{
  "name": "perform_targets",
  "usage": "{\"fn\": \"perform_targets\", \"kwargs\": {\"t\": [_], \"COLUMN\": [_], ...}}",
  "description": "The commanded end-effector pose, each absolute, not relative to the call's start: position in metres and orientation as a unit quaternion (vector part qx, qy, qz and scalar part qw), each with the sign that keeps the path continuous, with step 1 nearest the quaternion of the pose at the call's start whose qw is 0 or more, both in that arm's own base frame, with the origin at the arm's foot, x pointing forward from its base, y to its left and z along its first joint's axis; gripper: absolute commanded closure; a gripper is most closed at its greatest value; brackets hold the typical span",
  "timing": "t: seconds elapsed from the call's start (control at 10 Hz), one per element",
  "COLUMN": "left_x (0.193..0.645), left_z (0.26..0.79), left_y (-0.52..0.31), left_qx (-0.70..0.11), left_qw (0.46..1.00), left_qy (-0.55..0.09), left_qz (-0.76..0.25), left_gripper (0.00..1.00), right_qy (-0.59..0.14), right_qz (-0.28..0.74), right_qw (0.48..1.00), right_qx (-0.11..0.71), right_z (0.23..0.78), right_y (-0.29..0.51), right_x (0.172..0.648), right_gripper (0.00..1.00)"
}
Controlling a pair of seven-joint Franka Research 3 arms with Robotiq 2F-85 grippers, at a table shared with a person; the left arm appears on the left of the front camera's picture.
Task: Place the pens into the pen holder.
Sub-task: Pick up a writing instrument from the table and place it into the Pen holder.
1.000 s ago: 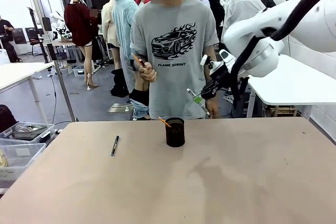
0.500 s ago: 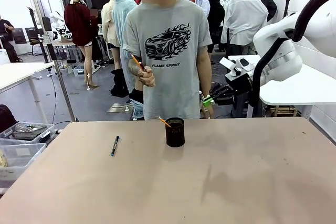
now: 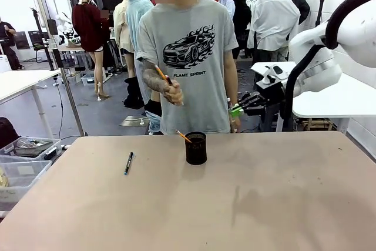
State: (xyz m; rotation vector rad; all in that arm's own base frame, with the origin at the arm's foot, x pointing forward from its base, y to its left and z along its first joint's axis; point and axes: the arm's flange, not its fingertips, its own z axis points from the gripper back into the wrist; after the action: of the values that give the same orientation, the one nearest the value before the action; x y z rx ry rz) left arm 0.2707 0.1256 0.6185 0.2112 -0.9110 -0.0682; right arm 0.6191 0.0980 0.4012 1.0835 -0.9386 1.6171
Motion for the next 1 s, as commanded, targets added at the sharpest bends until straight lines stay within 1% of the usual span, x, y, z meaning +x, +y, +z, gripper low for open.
{"fn": "perform_targets", "kwargs": {"t": [0.0, 0.3, 0.4, 0.6, 0.7, 0.8, 0.9], "left_x": [0.272, 0.272, 0.272, 0.272, 0.272, 0.272, 0.272], "left_z": [0.618, 0.618, 0.618, 0.618, 0.618, 0.618, 0.618], "left_y": [0.125, 0.125, 0.125, 0.125, 0.125, 0.125, 0.125], "left_qx": [0.104, 0.104, 0.104, 0.104, 0.104, 0.104, 0.104], "left_qw": [0.890, 0.890, 0.890, 0.890, 0.890, 0.890, 0.890], "left_qy": [-0.443, -0.443, -0.443, -0.443, -0.443, -0.443, -0.443], "left_qz": [-0.028, -0.028, -0.028, -0.028, -0.028, -0.028, -0.028], "left_gripper": [0.00, 0.00, 0.00, 0.00, 0.00, 0.00, 0.00], "right_qy": [-0.426, -0.478, -0.509, -0.585, -0.606, -0.620, -0.624], "right_qz": [0.628, 0.568, 0.536, 0.471, 0.436, 0.412, 0.401], "right_qw": [0.496, 0.543, 0.560, 0.576, 0.589, 0.597, 0.596], "right_qx": [0.422, 0.392, 0.374, 0.324, 0.310, 0.300, 0.306], "right_z": [0.407, 0.415, 0.419, 0.423, 0.418, 0.412, 0.401], "right_y": [0.058, -0.026, -0.068, -0.144, -0.170, -0.184, -0.185], "right_x": [0.582, 0.526, 0.489, 0.403, 0.372, 0.348, 0.348], "right_gripper": [1.00, 1.00, 1.00, 1.00, 1.00, 1.00, 1.00]}}
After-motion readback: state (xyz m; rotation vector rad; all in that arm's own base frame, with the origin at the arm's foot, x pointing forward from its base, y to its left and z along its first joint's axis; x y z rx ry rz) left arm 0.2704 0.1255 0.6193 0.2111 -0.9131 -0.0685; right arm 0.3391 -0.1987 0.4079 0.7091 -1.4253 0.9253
